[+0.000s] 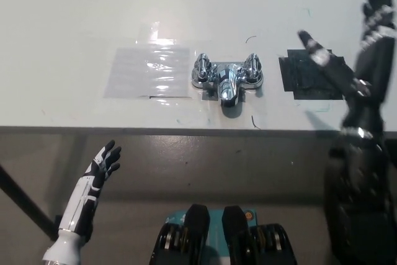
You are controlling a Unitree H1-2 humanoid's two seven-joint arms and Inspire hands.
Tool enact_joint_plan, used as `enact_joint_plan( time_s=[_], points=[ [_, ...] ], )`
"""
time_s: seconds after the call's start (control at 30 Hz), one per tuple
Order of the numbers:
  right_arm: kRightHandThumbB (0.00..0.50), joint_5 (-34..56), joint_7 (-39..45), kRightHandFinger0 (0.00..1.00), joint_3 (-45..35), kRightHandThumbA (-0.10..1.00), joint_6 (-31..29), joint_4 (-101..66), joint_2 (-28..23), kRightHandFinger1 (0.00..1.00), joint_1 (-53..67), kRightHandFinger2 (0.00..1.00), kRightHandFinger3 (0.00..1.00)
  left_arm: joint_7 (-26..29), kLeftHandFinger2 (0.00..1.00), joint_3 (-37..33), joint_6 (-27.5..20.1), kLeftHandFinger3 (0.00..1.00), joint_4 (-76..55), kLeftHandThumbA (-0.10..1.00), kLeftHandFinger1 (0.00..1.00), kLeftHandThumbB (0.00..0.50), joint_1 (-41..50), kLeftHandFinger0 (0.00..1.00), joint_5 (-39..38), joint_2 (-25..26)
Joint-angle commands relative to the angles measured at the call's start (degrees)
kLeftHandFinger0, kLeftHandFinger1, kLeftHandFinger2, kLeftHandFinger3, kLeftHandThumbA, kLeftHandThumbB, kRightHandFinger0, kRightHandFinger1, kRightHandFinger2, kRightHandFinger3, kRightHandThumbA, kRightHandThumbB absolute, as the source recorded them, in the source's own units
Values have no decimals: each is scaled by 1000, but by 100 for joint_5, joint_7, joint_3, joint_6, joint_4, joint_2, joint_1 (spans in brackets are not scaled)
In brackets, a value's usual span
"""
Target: The faucet is at the center of the desk and the robot turn off the faucet by turning the right faucet handle using the right hand
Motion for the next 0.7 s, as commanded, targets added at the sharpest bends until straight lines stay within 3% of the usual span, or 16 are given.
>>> enact_joint_plan(
  time_s=[0.0,0.1,0.27,0.37,0.43,0.67],
  points=[
    [245,-461,858,1000,492,1000,-841,-2410,-439,1000,1053,1000,1000,-51,1000,75,-108,1000,-132,1000,1000,246,-182,1000,-109,125],
    [234,-432,898,1000,587,1000,-1230,-2090,-538,1000,1437,1000,1000,-43,1000,86,-101,1000,-115,1000,1000,252,-199,1000,-110,127],
    [255,-354,924,1000,756,1000,-1328,-1535,-638,1000,2047,1000,1000,-16,1000,96,-89,1000,-111,1000,1000,265,-209,1000,-55,114],
    [193,-366,929,1000,791,1000,-1545,-973,-655,1000,2268,1000,1000,-7,1000,133,-152,1000,-85,1000,1000,266,-204,1000,-116,105],
    [185,-406,896,1000,772,1000,-1661,-697,-621,1000,2346,1000,1000,0,1000,144,-140,1000,-115,1000,1000,266,-182,1000,-103,108],
    [214,-356,847,1000,740,1000,-1689,3,-429,1000,2576,1000,1000,12,1000,157,-135,1000,-129,1000,1000,275,-150,1000,-95,84]
  ],
)
